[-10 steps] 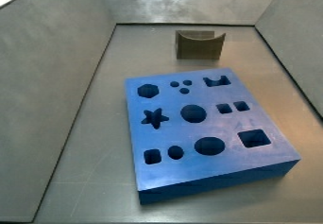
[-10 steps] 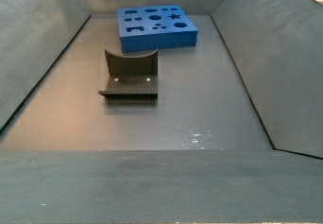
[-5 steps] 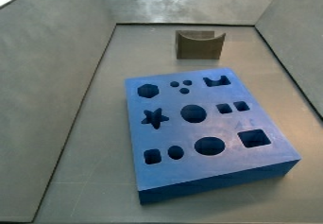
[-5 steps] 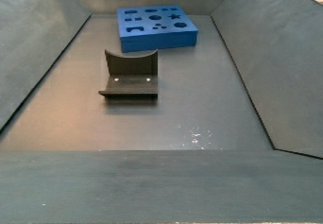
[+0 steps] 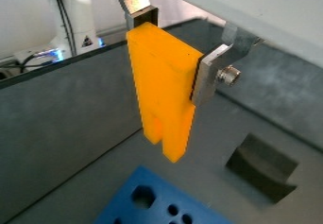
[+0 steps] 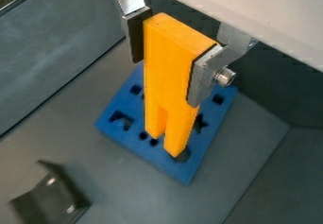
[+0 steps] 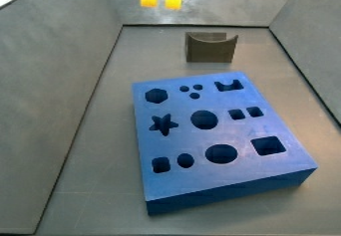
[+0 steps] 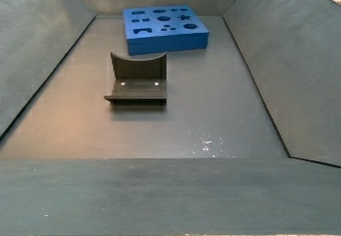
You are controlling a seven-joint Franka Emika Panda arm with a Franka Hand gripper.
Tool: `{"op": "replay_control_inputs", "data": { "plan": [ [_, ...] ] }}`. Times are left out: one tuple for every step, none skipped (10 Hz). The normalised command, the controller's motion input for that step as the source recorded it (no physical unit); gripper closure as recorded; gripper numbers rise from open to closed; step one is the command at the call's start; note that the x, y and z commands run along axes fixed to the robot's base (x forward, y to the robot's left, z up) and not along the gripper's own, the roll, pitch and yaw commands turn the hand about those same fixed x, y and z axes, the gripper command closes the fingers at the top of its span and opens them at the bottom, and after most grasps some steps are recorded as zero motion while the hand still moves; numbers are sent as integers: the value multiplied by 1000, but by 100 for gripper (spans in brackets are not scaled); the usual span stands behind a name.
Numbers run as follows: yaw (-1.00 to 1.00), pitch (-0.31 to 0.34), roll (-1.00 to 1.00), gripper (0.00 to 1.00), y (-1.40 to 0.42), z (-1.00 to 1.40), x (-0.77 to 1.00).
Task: Pick up the double-square object. Move up. Place the double-square object on the fixture. Regrasp the double-square object. Move to above the board. Insert the double-square object.
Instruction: Move to above the board, then insert the double-square object.
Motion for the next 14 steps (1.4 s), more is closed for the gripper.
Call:
{"op": "replay_control_inputs", "data": {
  "plan": [
    [-47,-61,-622,100,9,-3,-63],
    [-28,-44,-369,100,5,-4,-46],
    [-19,-30,-247,100,5,-4,-32],
    [123,0,0,100,0,-14,0],
    [129,0,0,100,0,-111,0],
    [129,0,0,100,0,-131,49],
    [0,-3,0,100,0,-23,0],
    [0,0,0,100,-17,0,0],
    [0,14,0,100,-100,0,289],
    [0,40,-24,100,-123,0,623],
    [0,69,-59,100,-131,51,940],
    [0,77,-61,100,-151,11,1000],
    [0,67,-59,100,-160,0,1000],
    [0,43,-49,100,-149,-69,1000]
  ]
}}
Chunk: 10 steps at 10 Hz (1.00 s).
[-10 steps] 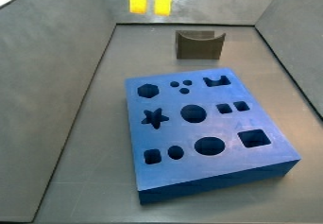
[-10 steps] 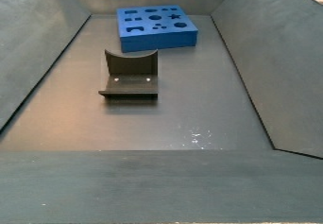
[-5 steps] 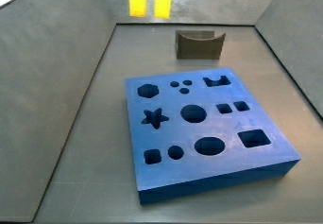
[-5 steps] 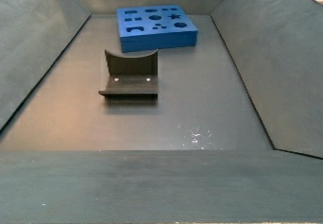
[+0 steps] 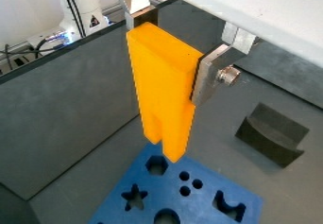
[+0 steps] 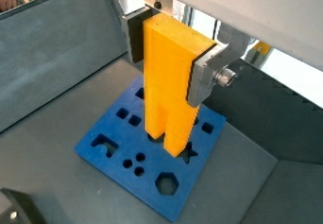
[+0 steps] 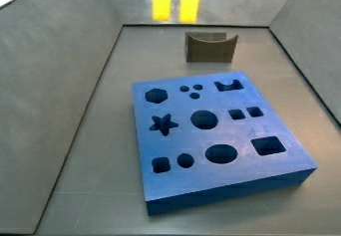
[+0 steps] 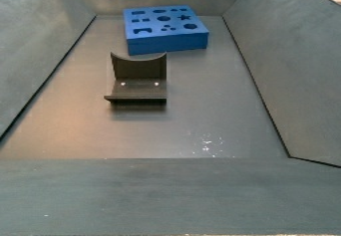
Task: Pick up the double-square object. Move up. Place the double-square object on the fixture. Regrasp the double-square object. Move to above the board. Insert the double-square object.
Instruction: Insert the double-square object.
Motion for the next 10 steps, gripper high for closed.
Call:
{"op": "replay_control_inputs", "data": {
  "plan": [
    [0,26,-37,100,-123,-174,1000],
    [0,11,-47,100,-117,-203,1000],
    [0,0,-44,100,-109,-226,1000],
    [0,0,-49,100,-106,-217,1000],
    [0,0,-50,100,-103,-220,1000],
    [0,10,-33,100,-46,-243,1000],
    [186,130,9,100,89,-360,1000],
    [294,126,0,100,17,-391,1000],
    [369,100,-17,100,0,-409,929],
    [446,79,-71,100,-63,-454,849]
  ]
}}
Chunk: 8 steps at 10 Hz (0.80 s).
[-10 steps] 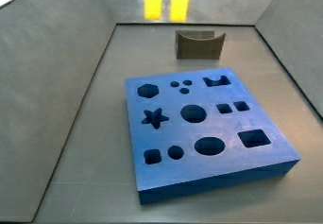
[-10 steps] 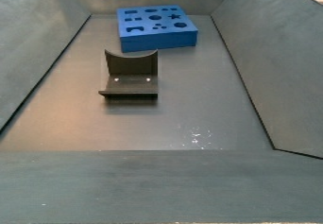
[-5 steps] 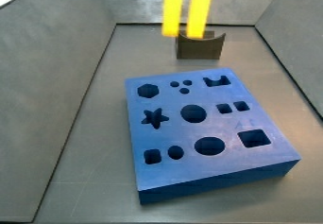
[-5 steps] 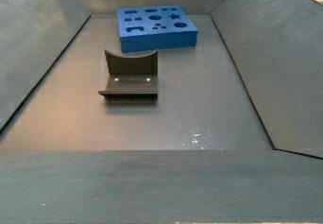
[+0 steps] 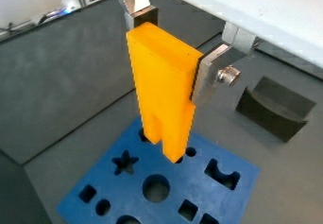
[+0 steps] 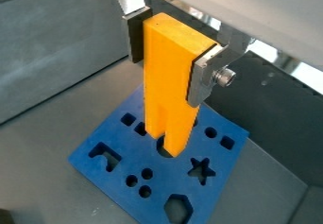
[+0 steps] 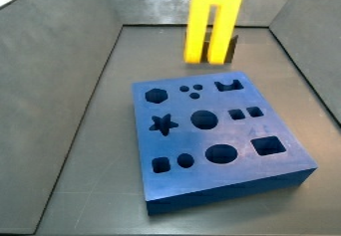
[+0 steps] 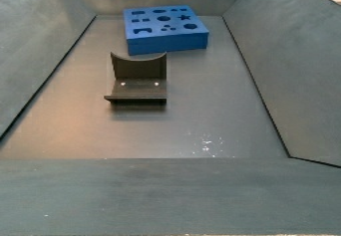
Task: Pick up the double-square object. Move up. Place the double-square object on the fixture. Regrasp the double-square object. Move to above the board. Insert the double-square object.
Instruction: Insert the double-square object.
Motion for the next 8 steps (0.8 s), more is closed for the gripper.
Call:
{"op": "replay_control_inputs", "data": {
  "plan": [
    [497,39,-93,100,-111,-403,789],
    [397,13,-156,100,-197,-360,794],
    [-111,0,-13,100,-63,-9,211],
    [0,-10,-47,100,0,-46,0],
    [6,0,-100,100,0,-151,740],
    [91,0,-94,100,0,-217,1000],
    [111,0,-86,100,0,-214,1000],
    [106,0,-89,100,0,-217,1000]
  ]
}}
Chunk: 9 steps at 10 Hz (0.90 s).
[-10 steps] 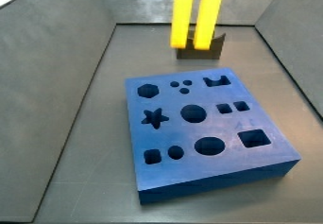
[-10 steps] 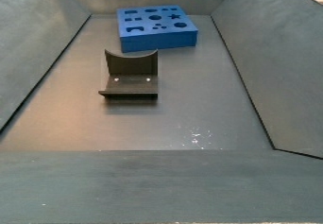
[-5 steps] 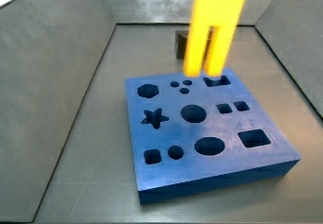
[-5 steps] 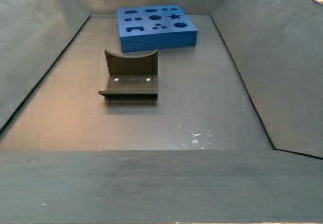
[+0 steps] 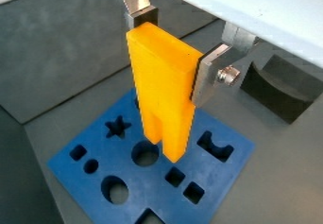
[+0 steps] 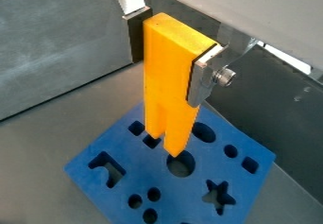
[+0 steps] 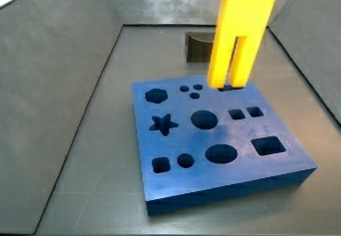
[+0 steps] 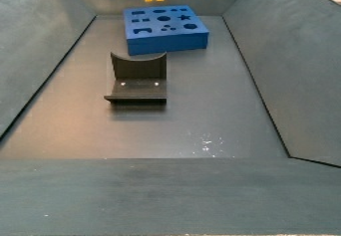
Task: Pick up the double-square object. Move up. Place the double-square object on the fixture. Regrasp the double-square object. Move to above the board. Insert the double-square object.
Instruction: Insert the double-square object.
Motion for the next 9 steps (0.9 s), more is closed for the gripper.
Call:
{"op": "replay_control_inputs", "data": {
  "plan": [
    [83,0,-90,100,0,-209,1000],
    [83,0,-87,100,0,-200,1000],
    [77,0,-84,100,0,-191,1000],
    [71,0,-77,100,0,-166,1000],
    [57,0,-73,100,0,-151,1000],
    [37,0,-63,100,0,-123,1000],
    [31,0,-50,100,0,-100,1000],
    [3,0,-21,100,0,-160,1000],
    [0,24,-21,100,0,-154,440]
  ]
}}
